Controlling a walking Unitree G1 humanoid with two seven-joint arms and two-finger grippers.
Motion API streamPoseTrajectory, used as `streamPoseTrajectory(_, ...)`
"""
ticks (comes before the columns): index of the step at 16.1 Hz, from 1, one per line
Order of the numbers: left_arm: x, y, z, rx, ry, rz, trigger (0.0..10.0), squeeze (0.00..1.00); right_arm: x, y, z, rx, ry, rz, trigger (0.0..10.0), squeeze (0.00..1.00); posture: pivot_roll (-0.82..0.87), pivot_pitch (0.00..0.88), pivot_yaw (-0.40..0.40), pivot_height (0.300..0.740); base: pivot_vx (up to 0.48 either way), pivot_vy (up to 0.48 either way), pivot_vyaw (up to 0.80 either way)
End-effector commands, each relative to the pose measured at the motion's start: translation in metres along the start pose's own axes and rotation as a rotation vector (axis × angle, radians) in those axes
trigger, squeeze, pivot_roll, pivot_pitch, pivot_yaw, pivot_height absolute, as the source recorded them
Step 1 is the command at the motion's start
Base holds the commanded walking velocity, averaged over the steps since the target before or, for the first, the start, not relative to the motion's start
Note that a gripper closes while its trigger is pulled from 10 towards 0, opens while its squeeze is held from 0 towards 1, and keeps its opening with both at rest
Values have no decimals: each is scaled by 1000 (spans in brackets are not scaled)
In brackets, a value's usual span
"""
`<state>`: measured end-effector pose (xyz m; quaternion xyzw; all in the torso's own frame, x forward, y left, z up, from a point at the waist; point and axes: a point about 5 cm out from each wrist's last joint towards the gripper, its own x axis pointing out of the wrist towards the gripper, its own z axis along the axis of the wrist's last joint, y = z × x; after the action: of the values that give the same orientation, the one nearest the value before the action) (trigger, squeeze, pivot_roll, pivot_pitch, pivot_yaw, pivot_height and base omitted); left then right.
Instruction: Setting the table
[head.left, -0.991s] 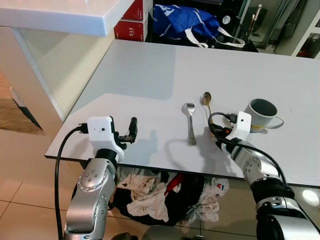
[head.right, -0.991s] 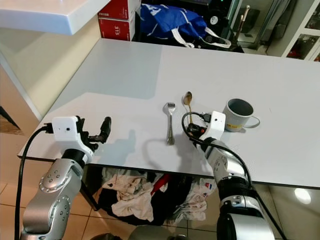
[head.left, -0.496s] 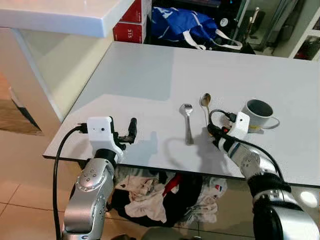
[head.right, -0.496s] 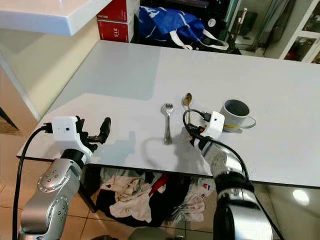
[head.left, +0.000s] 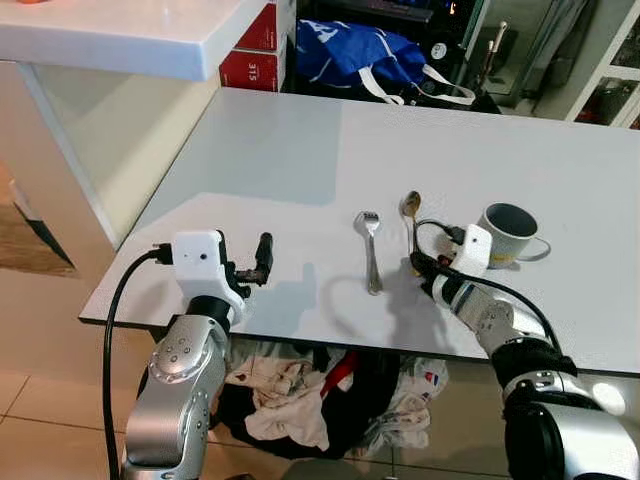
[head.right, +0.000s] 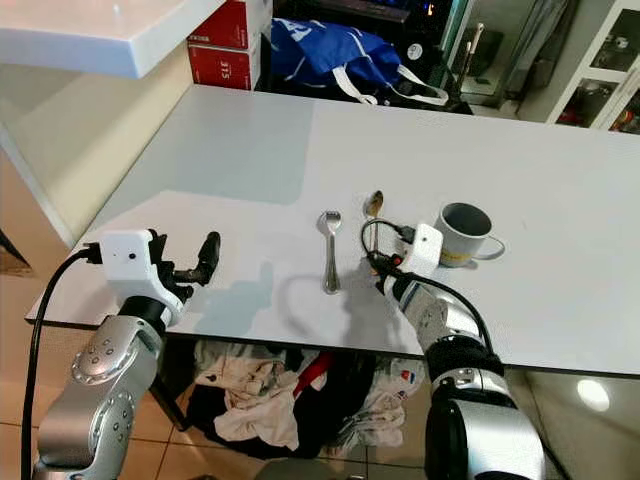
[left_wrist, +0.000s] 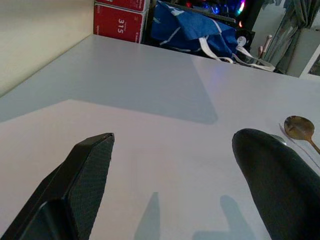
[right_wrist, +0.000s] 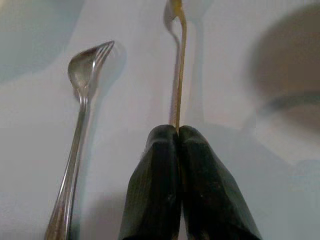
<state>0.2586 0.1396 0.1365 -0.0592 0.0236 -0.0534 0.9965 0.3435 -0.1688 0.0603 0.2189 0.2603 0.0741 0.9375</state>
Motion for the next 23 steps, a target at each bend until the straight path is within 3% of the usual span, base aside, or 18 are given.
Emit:
streamPoseTrajectory(1, -1, -2, 0, -3, 4, -6, 10000, 0, -6, -15, -46, -74, 218, -33, 10000, 0, -22, 18, -2, 731, 0, 0, 0)
streamPoseTrajectory(3, 0, -2, -1, -5, 4, -5, 10000, 0, -9, -25, -37, -169, 213, -50, 10000, 0, -26, 19, -7, 731, 0, 0, 0)
streamPoseTrajectory(5, 0, -2, -1, -6, 4, -2, 10000, 0, -11, -31, -34, -164, 206, -79, 10000, 0, -27, 18, -9, 731, 0, 0, 0)
streamPoseTrajectory(6, 0, -2, -1, -7, 3, 1, 10000, 0, -12, -32, -37, -204, 217, -80, 10000, 0, -28, 18, -10, 731, 0, 0, 0)
streamPoseTrajectory(7, 0, -2, -1, -8, 2, 3, 10000, 0, -13, -35, -40, -336, 232, -89, 10000, 0, -28, 20, -12, 731, 0, 0, 0)
streamPoseTrajectory(8, 0, -2, -1, -8, 2, 3, 10000, 0, -13, -35, -40, -336, 232, -89, 10000, 0, -28, 20, -12, 731, 0, 0, 0)
streamPoseTrajectory(10, 0, -3, -1, -11, 1, 5, 10000, 0, -18, -45, -43, -557, 280, -106, 10000, 0, -34, 23, -16, 731, 0, 0, 0)
streamPoseTrajectory(11, 0, -3, -1, -13, 0, 5, 10000, 0, -20, -51, -41, -609, 292, -115, 10000, 0, -35, 24, -17, 731, 0, 0, 0)
streamPoseTrajectory(13, 1, -4, -1, -15, -1, 7, 10000, 0, -23, -59, -35, -639, 287, -151, 10000, 0, -36, 23, -20, 731, 0, 0, 0)
streamPoseTrajectory(17, 0, -3, -2, -17, 0, 9, 10000, 0, -24, -63, -33, -602, 251, -211, 10000, 0, -35, 26, -14, 731, 0, 0, 0)
streamPoseTrajectory(20, 0, -3, -2, -16, 2, 8, 10000, 0, -23, -61, -37, -669, 255, -214, 10000, 0, -35, 28, -13, 731, 0, 0, 0)
streamPoseTrajectory(21, 0, -3, -2, -16, 2, 8, 10000, 0, -22, -59, -39, -756, 264, -198, 10000, 0, -37, 32, -13, 731, 0, 0, 0)
streamPoseTrajectory(23, 0, -3, -1, -19, 1, 9, 10000, 0, -22, -59, -39, -838, 281, -185, 10000, 0, -40, 34, -19, 731, 0, 0, 0)
